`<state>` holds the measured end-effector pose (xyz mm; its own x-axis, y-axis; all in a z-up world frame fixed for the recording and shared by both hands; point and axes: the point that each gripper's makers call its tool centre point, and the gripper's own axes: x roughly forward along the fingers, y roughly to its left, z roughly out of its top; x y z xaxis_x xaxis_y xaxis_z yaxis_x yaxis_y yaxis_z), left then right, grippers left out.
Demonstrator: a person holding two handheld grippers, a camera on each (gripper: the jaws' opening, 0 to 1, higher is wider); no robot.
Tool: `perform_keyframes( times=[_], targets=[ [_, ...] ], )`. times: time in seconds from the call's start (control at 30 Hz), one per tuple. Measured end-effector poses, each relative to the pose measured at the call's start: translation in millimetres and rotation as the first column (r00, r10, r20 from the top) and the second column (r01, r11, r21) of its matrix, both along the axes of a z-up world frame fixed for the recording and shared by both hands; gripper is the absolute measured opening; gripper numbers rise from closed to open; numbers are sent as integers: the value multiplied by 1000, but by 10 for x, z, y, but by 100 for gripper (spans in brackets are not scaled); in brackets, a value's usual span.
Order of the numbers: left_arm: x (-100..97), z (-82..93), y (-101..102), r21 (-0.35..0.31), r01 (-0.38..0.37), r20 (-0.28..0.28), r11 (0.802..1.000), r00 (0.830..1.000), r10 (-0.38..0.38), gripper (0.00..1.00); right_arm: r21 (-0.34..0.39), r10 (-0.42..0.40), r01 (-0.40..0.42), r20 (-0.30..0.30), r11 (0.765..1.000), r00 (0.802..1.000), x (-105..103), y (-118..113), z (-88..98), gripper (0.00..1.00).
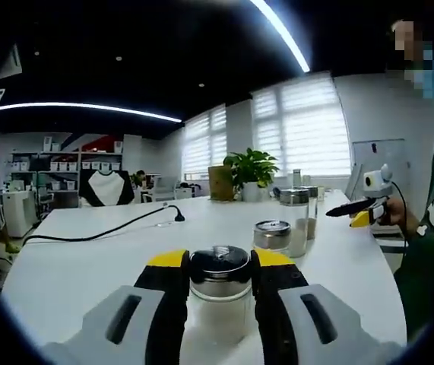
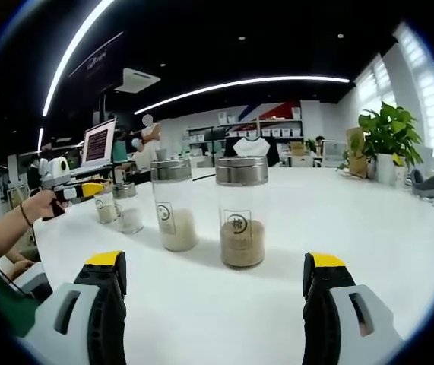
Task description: Rotate the seasoning bottle until the label or dispensing opening points toward the visible target arrow and the bottle remains upright within the marked orientation range
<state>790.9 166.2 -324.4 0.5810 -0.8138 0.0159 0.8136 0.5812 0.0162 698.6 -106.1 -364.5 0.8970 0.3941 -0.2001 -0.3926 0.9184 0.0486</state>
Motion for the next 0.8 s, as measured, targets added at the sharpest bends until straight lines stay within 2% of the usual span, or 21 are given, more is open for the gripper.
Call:
perform_keyframes(
  times=[0.3,0.47,0.8],
  targets=[
    [-41,-5,-39,2,107,-31,994,994,-107,33,0,7,-7,-5,1000,1000,4,22,-13,99],
    [-77,-8,-69,2,170,-47,985,984,-170,33,0,3,-3,-1,1000,1000,4,12,-6,99],
    [-122,-13,-109,8,231,-66,973,971,-230,33,0,-5,5,0,1000,1000,2,-18,9,99]
  ],
)
